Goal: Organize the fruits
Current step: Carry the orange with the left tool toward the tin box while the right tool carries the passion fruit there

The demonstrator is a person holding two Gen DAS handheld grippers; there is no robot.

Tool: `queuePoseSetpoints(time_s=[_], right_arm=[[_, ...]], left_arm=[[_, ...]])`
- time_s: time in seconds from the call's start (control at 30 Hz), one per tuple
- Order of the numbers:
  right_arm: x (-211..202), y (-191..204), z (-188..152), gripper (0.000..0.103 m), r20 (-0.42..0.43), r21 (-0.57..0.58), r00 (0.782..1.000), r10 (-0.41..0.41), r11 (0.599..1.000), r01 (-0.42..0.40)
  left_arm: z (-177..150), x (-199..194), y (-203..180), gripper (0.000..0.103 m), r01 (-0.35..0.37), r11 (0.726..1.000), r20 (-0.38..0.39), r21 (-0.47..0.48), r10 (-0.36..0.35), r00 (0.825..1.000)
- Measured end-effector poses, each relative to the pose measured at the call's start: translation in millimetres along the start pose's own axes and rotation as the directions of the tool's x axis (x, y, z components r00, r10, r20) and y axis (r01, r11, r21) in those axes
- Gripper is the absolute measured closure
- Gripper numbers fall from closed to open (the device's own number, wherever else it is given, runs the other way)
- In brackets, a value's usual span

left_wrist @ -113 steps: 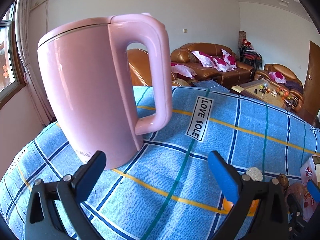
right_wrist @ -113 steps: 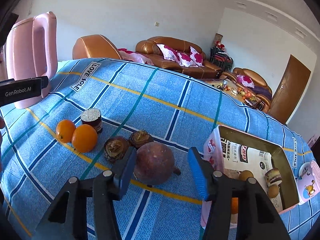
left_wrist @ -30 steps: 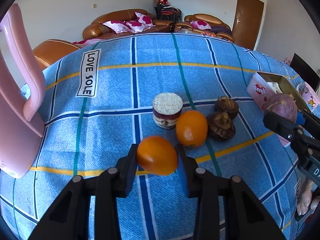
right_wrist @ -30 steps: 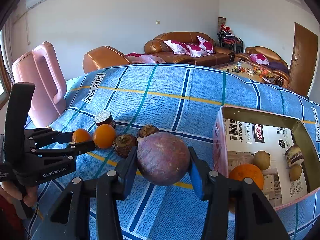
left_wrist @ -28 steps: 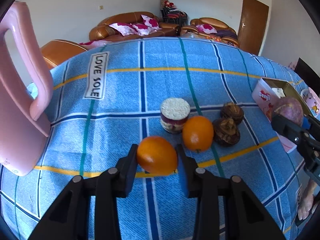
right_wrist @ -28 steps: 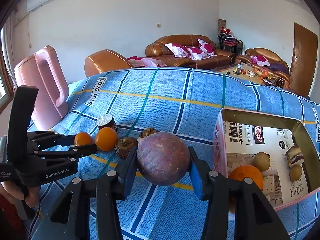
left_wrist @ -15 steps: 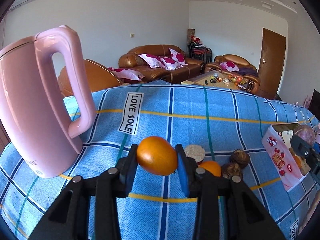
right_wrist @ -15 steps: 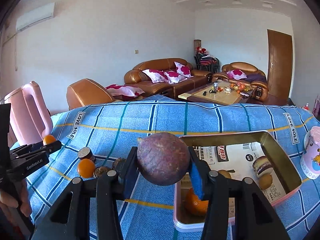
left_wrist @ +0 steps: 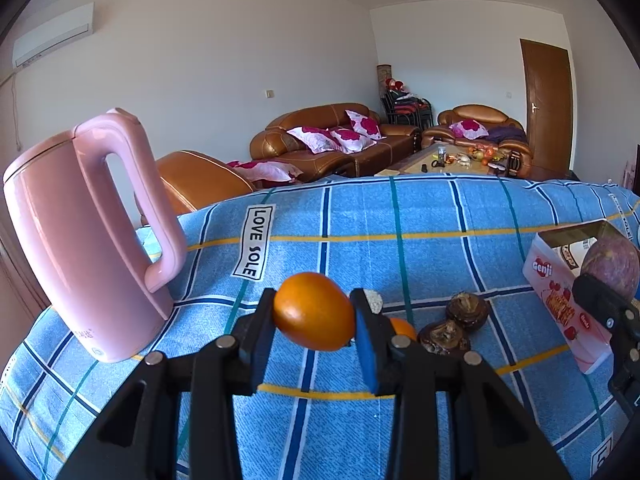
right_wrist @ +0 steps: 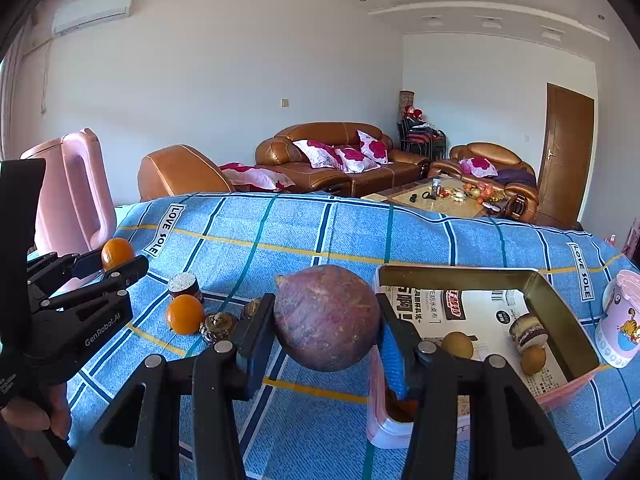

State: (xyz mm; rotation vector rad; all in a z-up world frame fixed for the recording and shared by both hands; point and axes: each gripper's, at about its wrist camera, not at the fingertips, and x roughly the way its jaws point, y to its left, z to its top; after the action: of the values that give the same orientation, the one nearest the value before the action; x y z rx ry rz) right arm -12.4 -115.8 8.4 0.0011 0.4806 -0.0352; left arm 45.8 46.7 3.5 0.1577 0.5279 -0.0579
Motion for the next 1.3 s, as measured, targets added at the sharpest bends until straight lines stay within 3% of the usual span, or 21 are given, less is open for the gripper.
queuePoseSetpoints(time_s=[0.37,1.3], right_arm=[[-13,-15,-8,0.053,-0.004,-0.004,1.000,-0.015,1.000,0.015],[-28,-107,-9,0.053,0.033,0.044,0.986,-0.161,0.986,0.159]], left_arm=[[-6,-14,-24,0.065,-0.011,1.000,-0.008,-0.013,0.011,1.000],[6,-28,-124,0.065,0.103,0.995,0.003,0.010,-0.103,0.995]])
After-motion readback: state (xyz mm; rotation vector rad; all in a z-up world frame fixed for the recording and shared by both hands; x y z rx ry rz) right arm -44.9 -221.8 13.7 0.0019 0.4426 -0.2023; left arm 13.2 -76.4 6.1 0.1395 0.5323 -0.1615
